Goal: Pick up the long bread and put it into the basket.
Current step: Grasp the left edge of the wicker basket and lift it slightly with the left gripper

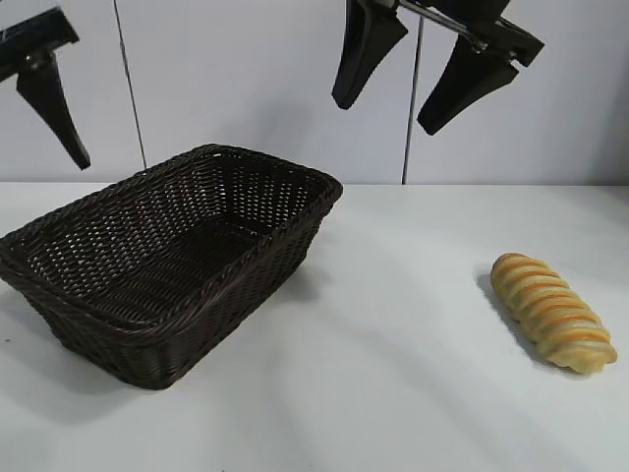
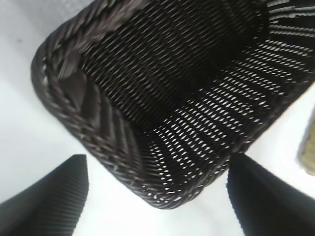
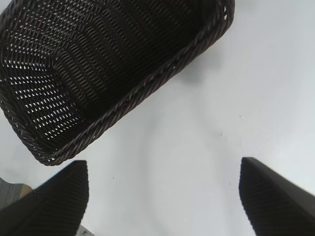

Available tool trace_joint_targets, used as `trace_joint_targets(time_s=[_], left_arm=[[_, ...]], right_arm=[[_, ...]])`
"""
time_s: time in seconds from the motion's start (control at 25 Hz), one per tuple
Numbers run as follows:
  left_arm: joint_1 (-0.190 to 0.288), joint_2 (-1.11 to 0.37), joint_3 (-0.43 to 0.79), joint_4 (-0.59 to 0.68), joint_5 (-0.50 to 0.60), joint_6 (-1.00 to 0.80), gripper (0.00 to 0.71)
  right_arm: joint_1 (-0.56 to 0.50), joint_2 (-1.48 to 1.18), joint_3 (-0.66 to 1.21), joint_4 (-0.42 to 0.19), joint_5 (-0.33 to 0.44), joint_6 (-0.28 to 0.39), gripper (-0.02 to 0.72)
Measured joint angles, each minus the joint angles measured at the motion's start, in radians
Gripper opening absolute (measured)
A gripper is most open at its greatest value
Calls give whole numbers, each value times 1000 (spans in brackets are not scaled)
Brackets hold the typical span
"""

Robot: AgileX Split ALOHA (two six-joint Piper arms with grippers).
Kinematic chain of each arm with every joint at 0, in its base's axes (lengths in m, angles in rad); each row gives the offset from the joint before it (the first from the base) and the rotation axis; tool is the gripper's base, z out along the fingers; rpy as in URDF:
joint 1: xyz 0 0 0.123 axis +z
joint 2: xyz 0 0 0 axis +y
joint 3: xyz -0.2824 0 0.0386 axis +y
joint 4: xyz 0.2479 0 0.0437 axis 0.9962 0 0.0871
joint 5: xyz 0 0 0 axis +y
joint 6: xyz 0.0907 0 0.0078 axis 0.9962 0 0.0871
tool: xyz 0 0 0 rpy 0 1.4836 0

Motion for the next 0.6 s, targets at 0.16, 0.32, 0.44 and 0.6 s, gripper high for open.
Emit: trace_joint_targets(time_s=[0.16, 0.32, 0.44, 0.6], left_arm=[[0, -2, 63, -2, -59, -42, 565], [-1, -5, 101, -25, -111, -50, 565], [-16, -6, 108, -27, -141, -51, 565], [-63, -7, 109, -30, -199, -66, 565]], right_arm=[[0, 0, 0, 0, 0, 0, 601], [0, 0, 0, 0, 0, 0, 601], [0, 0, 0, 0, 0, 0, 601], [0, 0, 0, 0, 0, 0, 601]])
